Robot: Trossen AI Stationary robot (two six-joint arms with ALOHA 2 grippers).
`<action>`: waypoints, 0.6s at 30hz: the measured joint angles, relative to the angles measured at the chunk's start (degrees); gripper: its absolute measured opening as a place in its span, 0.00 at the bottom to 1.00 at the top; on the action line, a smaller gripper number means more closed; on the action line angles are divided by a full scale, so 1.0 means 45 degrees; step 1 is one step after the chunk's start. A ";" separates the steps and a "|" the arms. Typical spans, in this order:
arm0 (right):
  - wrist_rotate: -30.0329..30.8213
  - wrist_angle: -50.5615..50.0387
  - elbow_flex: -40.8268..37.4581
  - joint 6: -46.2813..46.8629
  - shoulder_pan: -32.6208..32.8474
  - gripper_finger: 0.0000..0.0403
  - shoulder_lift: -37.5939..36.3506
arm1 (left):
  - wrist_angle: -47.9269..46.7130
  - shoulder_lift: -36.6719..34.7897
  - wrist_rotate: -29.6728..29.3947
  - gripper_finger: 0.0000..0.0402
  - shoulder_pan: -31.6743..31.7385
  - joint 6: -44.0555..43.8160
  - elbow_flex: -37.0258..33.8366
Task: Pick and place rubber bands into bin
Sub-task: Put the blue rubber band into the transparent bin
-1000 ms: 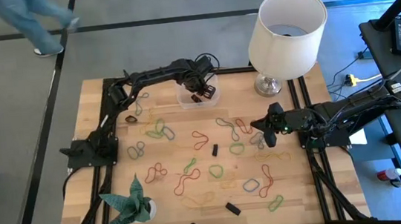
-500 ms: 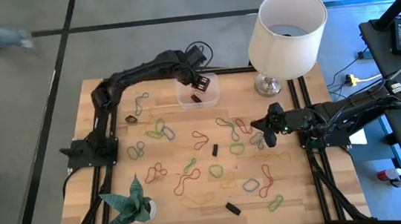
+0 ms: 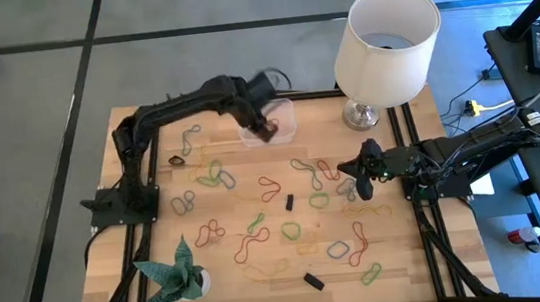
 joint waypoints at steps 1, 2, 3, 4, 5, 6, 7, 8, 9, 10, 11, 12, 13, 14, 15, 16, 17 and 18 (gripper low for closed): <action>0.0000 0.0000 0.0000 -0.0004 0.0000 0.04 0.0000 | 0.0009 0.0000 -0.0150 0.09 -0.0264 0.0353 0.0000; 0.0000 0.0001 0.0000 -0.0004 0.0000 0.04 0.0001 | 0.0036 0.0000 -0.0358 0.05 -0.0528 0.0709 0.0000; 0.0000 0.0005 0.0000 0.0004 0.0000 0.04 0.0000 | 0.0115 0.0000 -0.0555 0.03 -0.0793 0.1051 -0.0003; 0.0000 0.0011 0.0000 0.0030 0.0000 0.03 0.0000 | 0.0362 0.0000 -0.0722 0.02 -0.1021 0.1376 -0.0054; 0.0000 0.0047 0.0000 0.0030 0.0000 0.02 0.0000 | 0.0641 -0.0018 -0.0791 0.02 -0.1238 0.1749 -0.0137; 0.0005 0.0163 0.0000 0.0030 0.0000 0.01 0.0005 | 0.0903 -0.0143 -0.0782 0.01 -0.1408 0.2126 -0.0317; 0.0003 0.0343 0.0000 0.0033 0.0000 0.01 0.0037 | 0.1218 -0.0309 -0.0752 0.01 -0.1576 0.2499 -0.0573; 0.0033 0.0539 0.0017 0.0046 0.0000 0.01 0.0103 | 0.1786 -0.0530 -0.0613 0.01 -0.1744 0.2806 -0.0916; 0.0165 0.0568 0.0109 0.0117 0.0003 0.01 0.0210 | 0.2416 -0.0845 -0.0370 0.00 -0.1857 0.3048 -0.1371; 0.0355 0.0565 0.0243 0.0297 0.0005 0.01 0.0389 | 0.2910 -0.1222 -0.0114 0.00 -0.1905 0.3298 -0.1953; 0.0546 0.0576 0.0465 0.0396 0.0005 0.01 0.0660 | 0.3385 -0.1647 0.0097 0.00 -0.1935 0.3509 -0.2612; 0.0660 0.0644 0.0722 0.0428 -0.0001 0.01 0.0961 | 0.4090 -0.2159 0.0252 0.01 -0.1974 0.3652 -0.3381; 0.0763 0.0636 0.0997 0.0434 -0.0002 0.01 0.1298 | 0.4781 -0.2705 0.0367 0.01 -0.1964 0.3733 -0.4178; 0.0842 0.0623 0.1327 0.0438 0.0000 0.01 0.1739 | 0.5457 -0.3346 0.0452 0.01 -0.1935 0.3758 -0.5045; 0.0888 0.0636 0.1726 0.0433 0.0000 0.00 0.2244 | 0.6092 -0.4069 0.0524 0.01 -0.1912 0.3760 -0.5955; 0.0884 0.0538 0.2133 0.0428 0.0000 0.00 0.2724 | 0.6707 -0.4763 0.0638 0.01 -0.1902 0.3751 -0.6781; 0.0893 0.0225 0.2572 0.0432 0.0000 0.00 0.3236 | 0.7369 -0.5440 0.0772 0.00 -0.1901 0.3719 -0.7564; 0.0890 -0.0117 0.3086 0.0547 0.0000 0.00 0.3789 | 0.7946 -0.6157 0.0897 0.00 -0.1906 0.3646 -0.8332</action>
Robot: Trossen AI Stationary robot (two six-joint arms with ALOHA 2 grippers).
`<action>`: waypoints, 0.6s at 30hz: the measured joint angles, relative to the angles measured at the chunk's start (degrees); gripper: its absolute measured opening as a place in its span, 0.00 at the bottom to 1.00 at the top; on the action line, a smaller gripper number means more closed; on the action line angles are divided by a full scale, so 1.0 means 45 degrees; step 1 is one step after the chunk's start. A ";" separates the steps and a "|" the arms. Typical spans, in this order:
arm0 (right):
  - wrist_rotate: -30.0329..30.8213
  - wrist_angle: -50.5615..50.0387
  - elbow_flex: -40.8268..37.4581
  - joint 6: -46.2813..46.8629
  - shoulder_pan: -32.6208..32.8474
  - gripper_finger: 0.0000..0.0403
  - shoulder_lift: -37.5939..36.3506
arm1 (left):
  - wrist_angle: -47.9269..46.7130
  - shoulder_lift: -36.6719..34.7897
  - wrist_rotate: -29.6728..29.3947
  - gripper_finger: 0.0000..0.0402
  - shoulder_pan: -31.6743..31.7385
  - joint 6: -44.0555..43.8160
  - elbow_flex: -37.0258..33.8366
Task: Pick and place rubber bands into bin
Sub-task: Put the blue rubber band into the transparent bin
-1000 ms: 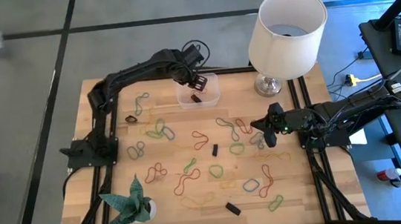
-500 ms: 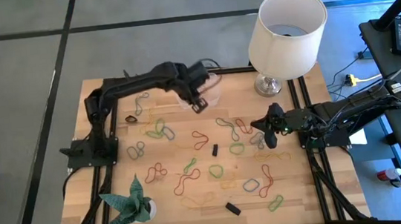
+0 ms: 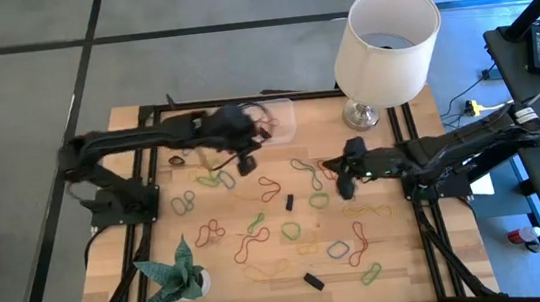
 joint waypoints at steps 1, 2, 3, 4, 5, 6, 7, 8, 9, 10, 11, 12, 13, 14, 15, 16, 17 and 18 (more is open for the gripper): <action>-0.0004 -0.0460 0.0537 0.0254 0.0000 0.00 0.0580 | 0.0410 -0.0746 0.0088 0.00 0.0000 -0.0096 -0.0771; 0.0003 -0.1125 0.1071 0.0668 -0.0010 0.00 0.1119 | 0.0833 -0.1420 0.0195 0.00 -0.0009 -0.0166 -0.1438; -0.0008 -0.1856 0.1623 0.1101 -0.0060 0.00 0.1649 | 0.1372 -0.2082 0.0284 0.00 -0.0010 -0.0184 -0.2032; -0.0023 -0.2661 0.2194 0.1633 -0.0111 0.00 0.2214 | 0.1744 -0.2758 0.0303 0.01 -0.0005 -0.0192 -0.2595; -0.0027 -0.3406 0.2749 0.2245 -0.0152 0.00 0.2744 | 0.1883 -0.3457 0.0300 0.01 -0.0005 -0.0199 -0.3121; -0.0106 -0.4241 0.3333 0.2880 -0.0212 0.00 0.3296 | 0.2025 -0.4078 0.0298 0.01 -0.0005 -0.0184 -0.3559; -0.0240 -0.5200 0.3851 0.3399 -0.0310 0.01 0.3762 | 0.2240 -0.4644 0.0296 0.00 0.0000 -0.0111 -0.3951; -0.0439 -0.6023 0.4321 0.3889 -0.0421 0.01 0.4238 | 0.2326 -0.5205 0.0281 0.00 0.0000 -0.0003 -0.4309; -0.0767 -0.6689 0.4798 0.4321 -0.0523 0.01 0.4753 | 0.2301 -0.5753 0.0255 0.00 0.0000 0.0151 -0.4631; -0.1159 -0.7226 0.5175 0.4631 -0.0659 0.02 0.5191 | 0.2247 -0.6304 0.0244 0.00 0.0000 0.0318 -0.4942; -0.1553 -0.7732 0.5494 0.4855 -0.0820 0.02 0.5595 | 0.2257 -0.6775 0.0226 0.00 0.0000 0.0460 -0.5175; -0.1918 -0.8036 0.5757 0.4938 -0.0968 0.03 0.5993 | 0.2296 -0.7217 0.0230 0.01 0.0000 0.0561 -0.5384; -0.2304 -0.8153 0.5968 0.5098 -0.1113 0.04 0.6391 | 0.2242 -0.7686 0.0230 0.01 0.0000 0.0597 -0.5654; -0.2621 -0.8122 0.6129 0.5208 -0.1287 0.05 0.6789 | 0.2161 -0.8134 0.0212 0.01 0.0000 0.0648 -0.5906; -0.2967 -0.8074 0.6215 0.5299 -0.1453 0.07 0.7152 | 0.2181 -0.8504 0.0209 0.00 0.0000 0.0757 -0.6096; -0.3315 -0.8098 0.6278 0.5488 -0.1599 0.08 0.7497 | 0.2212 -0.8878 0.0207 0.00 0.0000 0.0900 -0.6291; -0.3623 -0.8096 0.6376 0.5591 -0.1730 0.10 0.7866 | 0.2204 -0.9264 0.0225 0.00 0.0000 0.0997 -0.6528; -0.3934 -0.7961 0.6430 0.5765 -0.1857 0.11 0.8205 | 0.2176 -0.9663 0.0313 0.00 0.0000 0.1027 -0.6766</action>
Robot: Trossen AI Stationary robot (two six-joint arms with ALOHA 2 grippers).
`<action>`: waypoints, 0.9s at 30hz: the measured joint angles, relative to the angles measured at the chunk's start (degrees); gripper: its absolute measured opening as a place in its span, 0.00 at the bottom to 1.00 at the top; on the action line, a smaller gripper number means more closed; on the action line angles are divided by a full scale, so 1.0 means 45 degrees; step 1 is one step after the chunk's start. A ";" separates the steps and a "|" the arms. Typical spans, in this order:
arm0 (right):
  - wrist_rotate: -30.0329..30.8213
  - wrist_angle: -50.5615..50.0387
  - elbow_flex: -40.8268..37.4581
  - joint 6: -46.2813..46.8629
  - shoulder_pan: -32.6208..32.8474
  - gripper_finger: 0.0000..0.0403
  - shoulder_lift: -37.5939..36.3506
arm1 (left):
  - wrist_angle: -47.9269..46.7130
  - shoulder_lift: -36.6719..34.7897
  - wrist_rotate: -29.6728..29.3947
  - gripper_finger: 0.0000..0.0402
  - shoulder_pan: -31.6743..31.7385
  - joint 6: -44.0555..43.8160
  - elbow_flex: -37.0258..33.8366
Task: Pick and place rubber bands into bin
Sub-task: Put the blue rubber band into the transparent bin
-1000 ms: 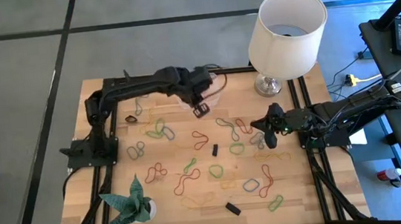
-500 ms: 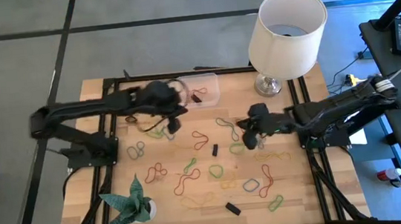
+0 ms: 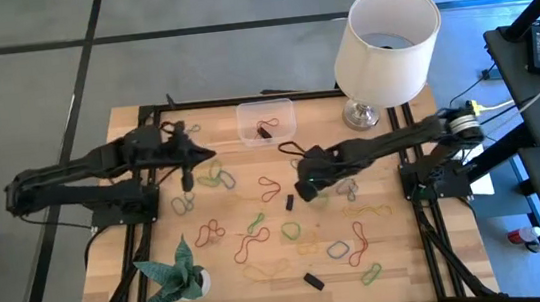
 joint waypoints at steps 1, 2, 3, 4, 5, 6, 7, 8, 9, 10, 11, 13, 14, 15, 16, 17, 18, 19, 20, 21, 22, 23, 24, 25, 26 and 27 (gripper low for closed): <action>-0.0263 0.0060 0.0009 0.0084 -0.0112 0.13 0.0296 | 0.0013 -0.0366 0.0079 0.00 0.0000 0.0000 -0.0234; -0.0481 0.0052 0.0009 0.0130 -0.0208 0.15 0.0580 | 0.0098 -0.0675 0.0156 0.01 0.0000 0.0000 -0.0434; -0.0678 0.0130 0.0009 0.0206 -0.0277 0.17 0.0853 | 0.0145 -0.1020 0.0237 0.01 0.0000 -0.0004 -0.0635; -0.0846 0.0223 0.0009 0.0394 -0.0344 0.19 0.1110 | 0.0111 -0.1390 0.0296 0.00 0.0000 -0.0010 -0.0858; -0.0942 0.0196 0.0009 0.0595 -0.0409 0.21 0.1319 | 0.0055 -0.1742 0.0377 0.00 0.0000 -0.0013 -0.1065; -0.1061 0.0114 0.0008 0.0739 -0.0468 0.23 0.1518 | 0.0106 -0.2035 0.0506 0.00 0.0000 -0.0033 -0.1211; -0.1202 0.0103 -0.0001 0.0771 -0.0500 0.24 0.1680 | 0.0176 -0.2362 0.0645 0.00 0.0000 -0.0112 -0.1341; -0.1216 0.0126 0.0002 0.0775 -0.0536 0.26 0.1830 | 0.0170 -0.2706 0.0707 0.00 0.0000 -0.0195 -0.1481; -0.1206 0.0112 0.0004 0.0771 -0.0557 0.28 0.1957 | 0.0104 -0.3016 0.0734 0.01 0.0000 -0.0214 -0.1615; -0.1193 0.0097 0.0004 0.0761 -0.0585 0.29 0.2092 | 0.0114 -0.3309 0.0737 0.01 0.0000 -0.0211 -0.1739; -0.1193 0.0108 0.0004 0.0761 -0.0616 0.30 0.2213 | 0.0136 -0.3597 0.0727 0.00 0.0000 -0.0230 -0.1849; -0.1187 0.0153 0.0004 0.0741 -0.0692 0.32 0.2422 | 0.0091 -0.4206 0.0723 0.00 0.0000 -0.0334 -0.2111; -0.1185 0.0155 0.0004 0.0734 -0.0733 0.32 0.2536 | 0.0031 -0.4473 0.0723 0.00 0.0000 -0.0353 -0.2185; -0.1168 0.0148 0.0004 0.0727 -0.0780 0.33 0.2656 | 0.0013 -0.4736 0.0723 0.00 0.0000 -0.0401 -0.2261; -0.1128 0.0127 0.0010 0.0727 -0.0822 0.33 0.2803 | 0.0002 -0.4957 0.0722 0.01 0.0000 -0.0487 -0.2342; -0.1067 0.0073 0.0026 0.0731 -0.0845 0.33 0.2907 | -0.0004 -0.5163 0.0722 0.01 0.0000 -0.0563 -0.2427; -0.0990 0.0073 0.0061 0.0722 -0.0867 0.33 0.3011 | -0.0004 -0.5348 0.0718 0.01 0.0000 -0.0587 -0.2526; -0.0922 0.0076 0.0062 0.0722 -0.0868 0.33 0.3162 | -0.0049 -0.5538 0.0718 0.01 0.0000 -0.0583 -0.2611; -0.0892 0.0066 0.0069 0.0718 -0.0868 0.33 0.3289 | -0.0031 -0.5700 0.0718 0.00 0.0000 -0.0584 -0.2690; -0.0886 0.0052 0.0085 0.0712 -0.0866 0.32 0.3388 | 0.0008 -0.5813 0.0718 0.00 0.0000 -0.0598 -0.2759; -0.0886 0.0089 0.0092 0.0707 -0.0863 0.31 0.3467 | -0.0033 -0.5921 0.0718 0.00 0.0000 -0.0598 -0.2813; -0.0895 0.0211 0.0104 0.0690 -0.0863 0.28 0.3535 | -0.0126 -0.6015 0.0713 0.00 0.0000 -0.0598 -0.2852; -0.0883 0.0238 0.0102 0.0683 -0.0863 0.24 0.3544 | -0.0137 -0.6047 0.0713 0.01 0.0000 -0.0593 -0.2869; -0.0886 0.0294 0.0096 0.0683 -0.0863 0.19 0.3546 | -0.0147 -0.6080 0.0709 0.01 -0.0003 -0.0596 -0.2887; -0.0886 0.0359 0.0092 0.0683 -0.0863 0.14 0.3547 | -0.0250 -0.6105 0.0700 0.01 0.0000 -0.0589 -0.2893; -0.0887 0.0422 0.0085 0.0683 -0.0863 0.08 0.3513 | -0.0297 -0.6102 0.0699 0.01 0.0000 -0.0588 -0.2893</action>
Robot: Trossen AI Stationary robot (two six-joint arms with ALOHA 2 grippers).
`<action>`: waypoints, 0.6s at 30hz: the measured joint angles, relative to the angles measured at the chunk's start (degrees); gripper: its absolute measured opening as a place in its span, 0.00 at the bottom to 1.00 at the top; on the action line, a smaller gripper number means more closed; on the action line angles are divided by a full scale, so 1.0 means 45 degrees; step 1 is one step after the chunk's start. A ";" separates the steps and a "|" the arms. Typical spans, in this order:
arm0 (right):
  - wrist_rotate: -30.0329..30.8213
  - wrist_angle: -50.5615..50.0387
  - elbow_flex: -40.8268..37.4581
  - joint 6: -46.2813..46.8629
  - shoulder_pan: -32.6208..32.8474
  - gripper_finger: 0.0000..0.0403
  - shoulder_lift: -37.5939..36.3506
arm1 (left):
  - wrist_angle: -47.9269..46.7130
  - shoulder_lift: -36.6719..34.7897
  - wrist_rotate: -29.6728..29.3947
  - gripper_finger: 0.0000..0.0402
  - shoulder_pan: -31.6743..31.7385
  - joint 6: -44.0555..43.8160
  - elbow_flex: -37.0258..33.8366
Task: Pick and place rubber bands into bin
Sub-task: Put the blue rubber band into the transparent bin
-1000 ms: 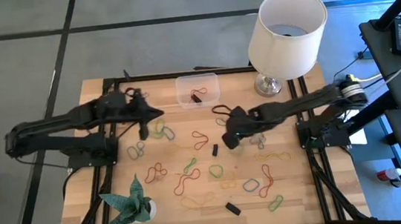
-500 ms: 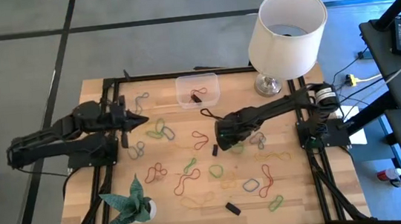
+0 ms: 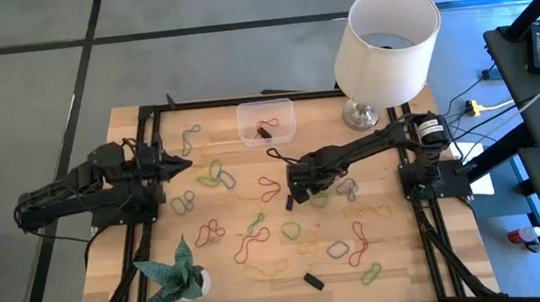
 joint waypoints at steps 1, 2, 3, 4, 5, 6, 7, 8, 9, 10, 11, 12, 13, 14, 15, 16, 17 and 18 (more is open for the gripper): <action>-0.0009 0.0055 -0.0018 -0.0002 0.0000 0.04 -0.0051 | -0.0031 0.0007 -0.0003 0.00 0.0000 0.0000 0.0000; -0.0009 0.0096 -0.0055 0.0005 0.0000 0.03 -0.0174 | -0.0049 0.0012 -0.0005 0.00 0.0000 0.0000 0.0000; -0.0013 0.0173 -0.0075 0.0027 -0.0004 0.03 -0.0317 | -0.0045 0.0012 -0.0005 0.00 0.0000 -0.0005 0.0000; -0.0014 0.0211 -0.0099 0.0062 -0.0009 0.03 -0.0507 | -0.0054 0.0012 -0.0005 0.00 0.0000 -0.0010 0.0000; 0.0003 0.0221 -0.0121 0.0066 -0.0010 0.02 -0.0681 | -0.0054 0.0012 -0.0005 0.00 0.0000 -0.0002 0.0000; 0.0084 0.0261 -0.0159 0.0065 -0.0010 0.02 -0.0876 | -0.0054 0.0012 -0.0005 0.01 0.0000 0.0005 0.0000; 0.0264 0.0230 -0.0175 0.0075 -0.0020 0.01 -0.1143 | -0.0049 0.0012 -0.0005 0.01 0.0000 0.0004 0.0000; 0.0470 0.0198 -0.0168 0.0103 -0.0023 0.01 -0.1508 | -0.0051 0.0012 -0.0014 0.01 0.0000 0.0005 0.0000; 0.0722 0.0216 -0.0122 0.0269 0.0017 0.01 -0.1866 | -0.0049 0.0012 -0.0021 0.01 0.0000 0.0005 0.0000; 0.0996 0.0213 -0.0110 0.0467 0.0055 0.01 -0.2179 | -0.0049 0.0012 -0.0024 0.01 0.0000 0.0005 0.0000; 0.1230 0.0104 -0.0110 0.0716 0.0124 0.01 -0.2447 | -0.0044 0.0012 -0.0024 0.01 0.0000 0.0008 0.0000; 0.1430 0.0037 -0.0130 0.0744 0.0196 0.01 -0.2676 | -0.0039 0.0012 -0.0027 0.00 0.0000 0.0010 0.0000; 0.1563 0.0030 -0.0139 0.0748 0.0261 0.01 -0.2917 | -0.0039 0.0012 -0.0029 0.00 0.0000 0.0010 0.0000; 0.1686 0.0049 -0.0133 0.0753 0.0294 0.01 -0.3171 | -0.0035 0.0017 -0.0035 0.00 0.0000 0.0010 0.0000; 0.1807 0.0070 -0.0119 0.0755 0.0298 0.00 -0.3405 | 0.0002 0.0012 -0.0047 0.00 0.0000 0.0010 0.0000; 0.1981 0.0104 -0.0115 0.0733 0.0291 0.00 -0.3576 | 0.0014 0.0012 -0.0106 0.01 0.0000 0.0016 0.0000; 0.2191 0.0180 -0.0116 0.0698 0.0283 0.00 -0.3702 | 0.0005 0.0017 -0.0224 0.01 -0.0005 0.0114 0.0000; 0.2384 0.0313 -0.0124 0.0674 0.0272 0.00 -0.3824 | 0.0009 0.0017 -0.0363 0.01 0.0000 0.0286 0.0000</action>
